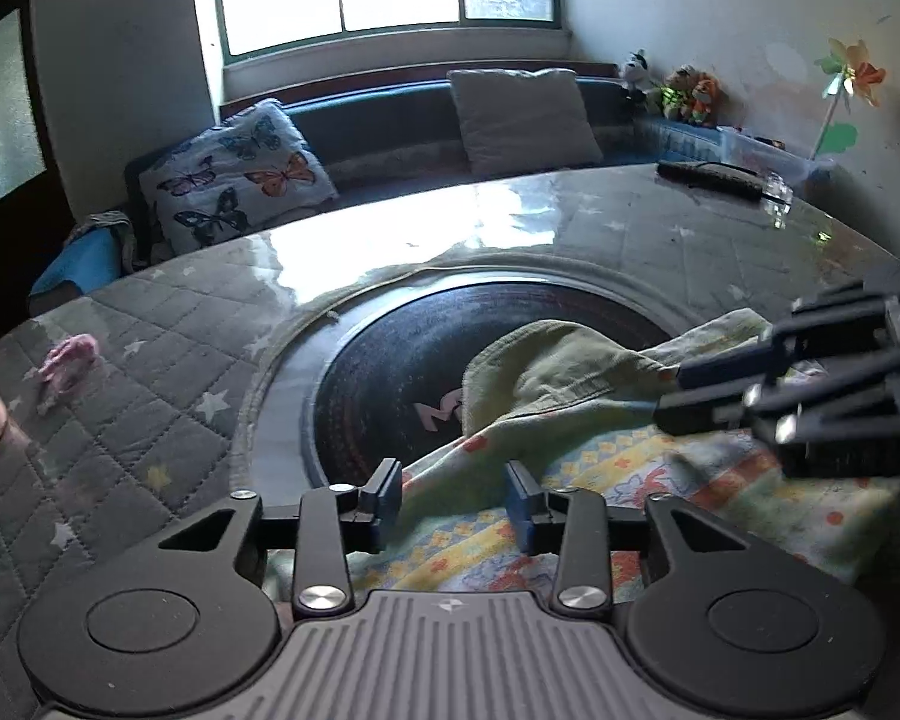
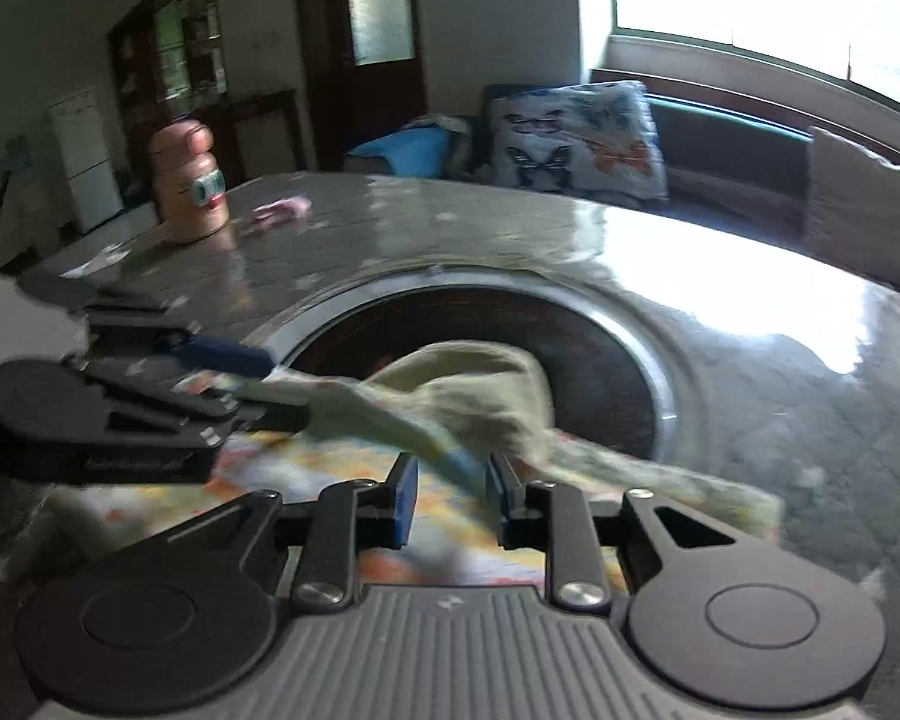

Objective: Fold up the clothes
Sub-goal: 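Lay the folded shirt down and open both grippers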

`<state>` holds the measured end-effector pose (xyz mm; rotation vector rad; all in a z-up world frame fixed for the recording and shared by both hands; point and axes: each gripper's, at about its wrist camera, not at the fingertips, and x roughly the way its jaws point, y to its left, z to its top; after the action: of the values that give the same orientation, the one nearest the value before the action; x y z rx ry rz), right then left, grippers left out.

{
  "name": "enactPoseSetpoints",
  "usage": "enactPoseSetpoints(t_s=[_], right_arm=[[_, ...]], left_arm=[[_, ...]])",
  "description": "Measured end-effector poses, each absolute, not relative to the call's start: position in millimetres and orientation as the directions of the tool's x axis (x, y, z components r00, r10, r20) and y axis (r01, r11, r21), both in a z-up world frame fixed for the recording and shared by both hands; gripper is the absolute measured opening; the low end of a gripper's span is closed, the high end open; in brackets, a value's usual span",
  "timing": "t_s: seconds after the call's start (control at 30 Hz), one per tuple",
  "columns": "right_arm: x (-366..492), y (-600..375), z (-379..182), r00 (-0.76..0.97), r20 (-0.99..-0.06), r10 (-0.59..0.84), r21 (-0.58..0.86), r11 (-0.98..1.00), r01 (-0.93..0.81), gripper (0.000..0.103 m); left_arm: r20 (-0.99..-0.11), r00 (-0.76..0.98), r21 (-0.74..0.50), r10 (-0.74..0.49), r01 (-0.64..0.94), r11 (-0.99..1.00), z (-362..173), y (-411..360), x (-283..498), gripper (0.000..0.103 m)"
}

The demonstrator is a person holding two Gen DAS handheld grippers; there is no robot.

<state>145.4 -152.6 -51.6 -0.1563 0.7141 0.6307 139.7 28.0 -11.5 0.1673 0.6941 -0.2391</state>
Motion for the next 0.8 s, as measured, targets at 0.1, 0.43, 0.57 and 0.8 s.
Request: enactPoseSetpoints(t_s=[0.1,0.43,0.57,0.8], right_arm=[[138,-142,-59,0.585,-0.66,0.471,0.039,0.799,-0.6,0.025],[81,-127,-55,0.608,-0.612,0.506,-0.026,0.755,-0.655,0.035],[55,-116,-65,0.646,-0.586,0.49,-0.117,0.737,-0.665,0.037],[47,-149,-58,0.664,-0.575,0.479,-0.034,0.796,-0.604,0.037]], left_arm=[[-0.654,0.744,0.081,-0.139,0.252,0.964,-14,33,133,0.045],[-0.598,0.792,0.1,-0.119,0.222,0.97,-12,43,72,0.051],[-0.6,0.796,0.136,-0.087,0.208,0.969,-23,40,55,0.051],[-0.596,0.799,0.116,-0.074,0.177,0.977,-27,49,49,0.051]])
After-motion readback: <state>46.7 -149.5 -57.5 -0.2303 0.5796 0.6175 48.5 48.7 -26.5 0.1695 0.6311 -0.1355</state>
